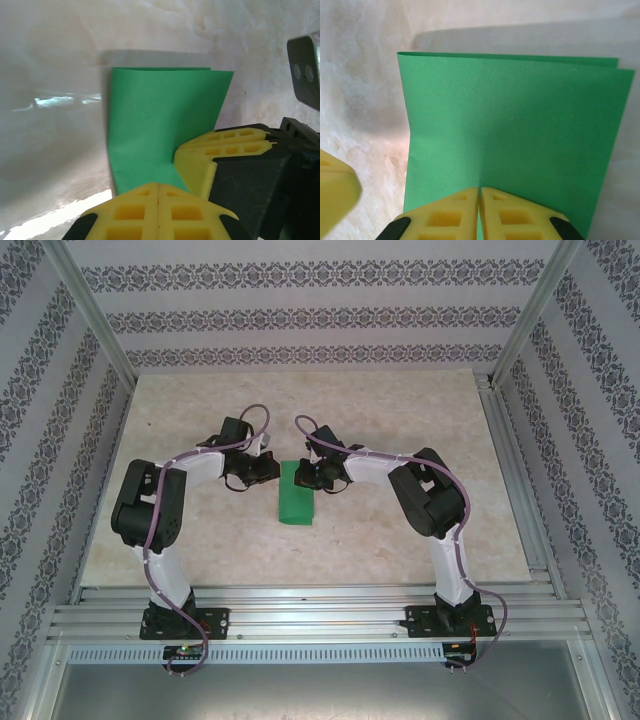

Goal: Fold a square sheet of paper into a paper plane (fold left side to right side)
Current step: First fold the square sheet of paper in half at the center of the table.

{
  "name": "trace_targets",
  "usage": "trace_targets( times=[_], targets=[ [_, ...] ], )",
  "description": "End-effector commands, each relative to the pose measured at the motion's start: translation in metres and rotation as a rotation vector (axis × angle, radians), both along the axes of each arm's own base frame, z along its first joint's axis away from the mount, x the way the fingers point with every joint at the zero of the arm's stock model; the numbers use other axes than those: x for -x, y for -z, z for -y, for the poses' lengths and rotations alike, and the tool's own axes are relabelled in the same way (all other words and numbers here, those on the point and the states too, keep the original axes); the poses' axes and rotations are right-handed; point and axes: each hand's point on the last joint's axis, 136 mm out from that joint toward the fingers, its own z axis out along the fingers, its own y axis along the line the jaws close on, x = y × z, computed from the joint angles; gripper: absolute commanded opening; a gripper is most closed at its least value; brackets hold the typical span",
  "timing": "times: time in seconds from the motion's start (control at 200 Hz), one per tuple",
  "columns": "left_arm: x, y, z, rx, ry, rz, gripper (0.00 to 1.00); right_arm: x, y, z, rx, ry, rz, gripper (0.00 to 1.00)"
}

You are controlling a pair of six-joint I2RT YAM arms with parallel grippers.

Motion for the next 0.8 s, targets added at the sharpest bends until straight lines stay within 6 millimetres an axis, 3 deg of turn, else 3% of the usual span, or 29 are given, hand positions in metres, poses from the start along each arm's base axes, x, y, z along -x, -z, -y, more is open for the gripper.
trace_targets(
  times=[0.0, 0.33, 0.649, 0.794],
  targets=[
    [-0.003, 0.005, 0.015, 0.042, 0.026, -0.001, 0.03, 0.032, 0.050, 0.026, 0.152, -0.016, -0.143, 0.11],
    [0.010, 0.039, 0.010, -0.025, 0.033, -0.062, 0.02, 0.033, 0.052, 0.025, 0.163, -0.022, -0.144, 0.12],
    [0.047, 0.059, 0.001, -0.058, 0.095, -0.125, 0.06, 0.033, 0.053, 0.026, 0.168, -0.021, -0.147, 0.11],
    [0.063, 0.058, 0.000, -0.038, 0.113, -0.133, 0.11, 0.034, 0.053, 0.027, 0.174, -0.020, -0.148, 0.11]
  ],
)
